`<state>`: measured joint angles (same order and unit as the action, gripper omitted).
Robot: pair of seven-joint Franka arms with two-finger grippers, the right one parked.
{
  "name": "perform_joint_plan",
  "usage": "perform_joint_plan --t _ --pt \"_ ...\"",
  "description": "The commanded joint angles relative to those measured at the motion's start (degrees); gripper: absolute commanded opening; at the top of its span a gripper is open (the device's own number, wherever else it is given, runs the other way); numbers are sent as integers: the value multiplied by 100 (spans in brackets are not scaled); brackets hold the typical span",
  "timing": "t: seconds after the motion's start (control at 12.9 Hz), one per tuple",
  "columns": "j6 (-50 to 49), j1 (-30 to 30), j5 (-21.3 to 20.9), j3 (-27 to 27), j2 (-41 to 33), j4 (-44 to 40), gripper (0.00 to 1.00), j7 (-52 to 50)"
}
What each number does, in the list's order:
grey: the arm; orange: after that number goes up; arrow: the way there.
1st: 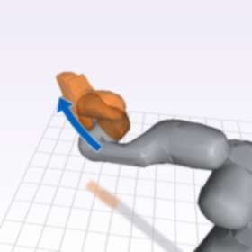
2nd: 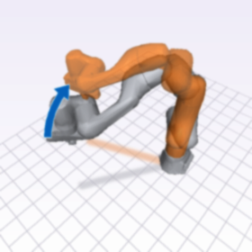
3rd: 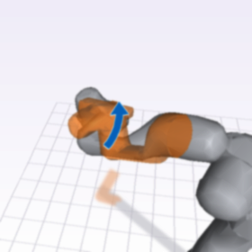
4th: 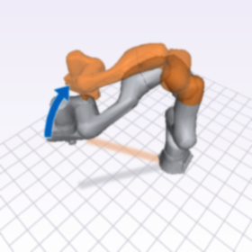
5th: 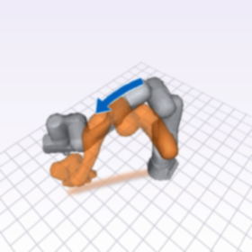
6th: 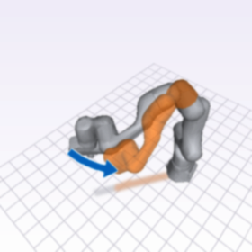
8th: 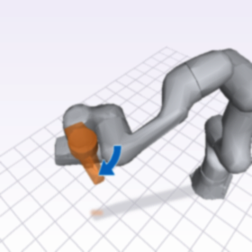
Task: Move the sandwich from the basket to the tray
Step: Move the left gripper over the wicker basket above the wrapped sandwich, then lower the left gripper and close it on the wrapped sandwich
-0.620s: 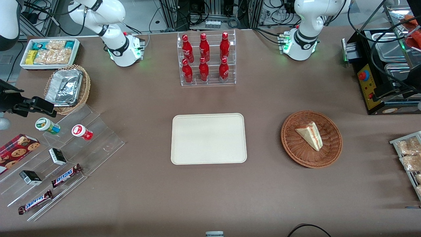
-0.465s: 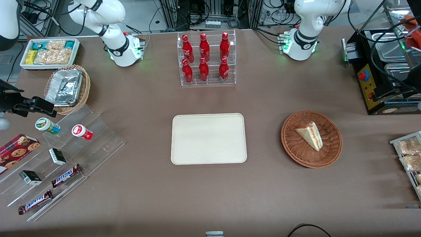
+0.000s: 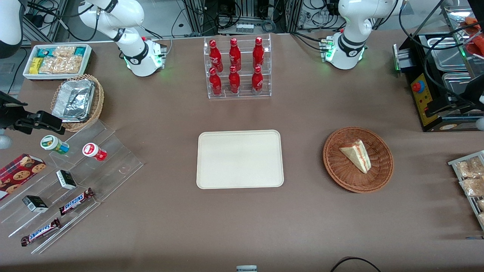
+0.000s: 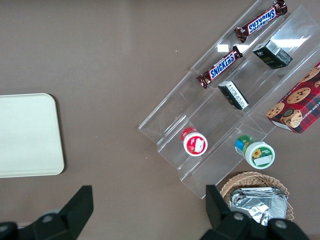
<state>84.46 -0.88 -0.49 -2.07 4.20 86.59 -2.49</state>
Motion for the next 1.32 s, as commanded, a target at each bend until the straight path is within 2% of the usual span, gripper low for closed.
perform_joint_plan --t 0.0,0.16,0.7,1.24 --pt "385 -18 -56 -12 -156 515 100 -41" --pt "789 -18 -74 -4 -253 981 100 -172" --pt "2353 35 -74 172 -473 2502 100 -1867" --pt "3453 307 -74 295 -201 3197 100 -3072"
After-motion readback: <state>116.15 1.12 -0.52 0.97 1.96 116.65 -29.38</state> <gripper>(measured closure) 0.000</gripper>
